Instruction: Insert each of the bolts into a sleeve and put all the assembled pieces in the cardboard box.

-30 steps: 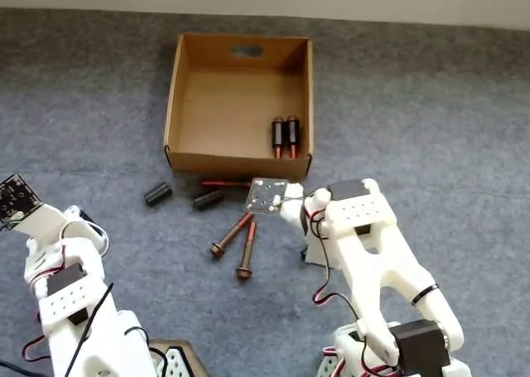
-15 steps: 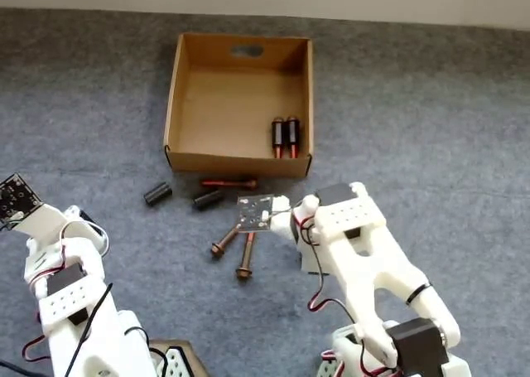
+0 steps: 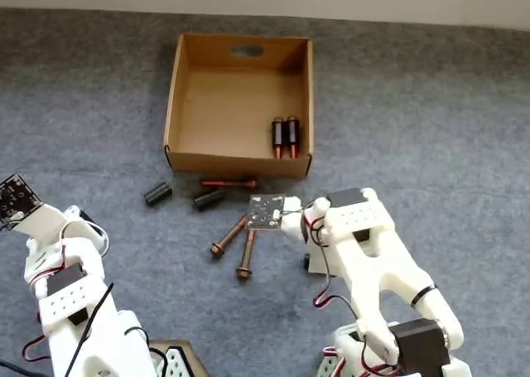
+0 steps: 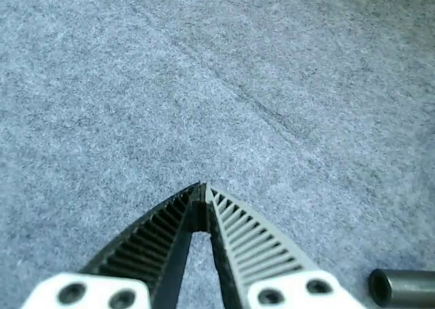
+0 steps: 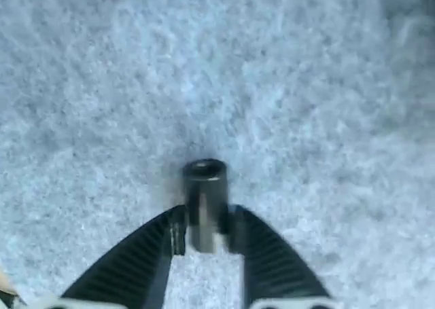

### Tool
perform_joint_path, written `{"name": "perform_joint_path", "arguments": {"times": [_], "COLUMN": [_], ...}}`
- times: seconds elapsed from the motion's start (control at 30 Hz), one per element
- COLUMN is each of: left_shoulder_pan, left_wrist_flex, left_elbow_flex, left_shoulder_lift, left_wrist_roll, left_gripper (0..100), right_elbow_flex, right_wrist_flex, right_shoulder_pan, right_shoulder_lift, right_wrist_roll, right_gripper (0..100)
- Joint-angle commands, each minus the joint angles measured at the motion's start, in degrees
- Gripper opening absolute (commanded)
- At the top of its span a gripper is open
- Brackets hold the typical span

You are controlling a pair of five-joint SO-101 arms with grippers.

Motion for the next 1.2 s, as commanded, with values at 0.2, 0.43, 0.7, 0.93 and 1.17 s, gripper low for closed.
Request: {"name": "perform_joint_path", "arguments": {"times": [0.2,0.43,0.7,0.93,1.17], "left_shoulder_pan": [0.9,0.9,0.9,0.9,0.9], "left_wrist_flex": [-1.1,-1.1,-1.1,-1.1,-1.1], "left_elbow_flex": [-2.9,-2.9,-2.9,-2.9,-2.9], "left_shoulder_lift": [-0.3,-0.3,-0.3,-0.3,-0.3], "left_wrist_roll": [0.1,0.1,0.1,0.1,0.1], "left_gripper": [1,1,1,1,1], "right_elbow_flex": [-0.5,0.1,3.4,4.2,3.8], "right_wrist_flex": [-3.6,-3.6,-3.7,-5.4,-6.8], "right_shoulder_pan": [1.5,1.4,-0.2,-2.8,-2.4], "right_shoulder_lift": [-0.5,0.0,0.0,0.0,-0.4], "right_wrist_roll": [-15.3,-23.2,-23.2,-23.2,-23.6], "right_gripper": [0.5,0.6,11.8,18.0,1.7]}}
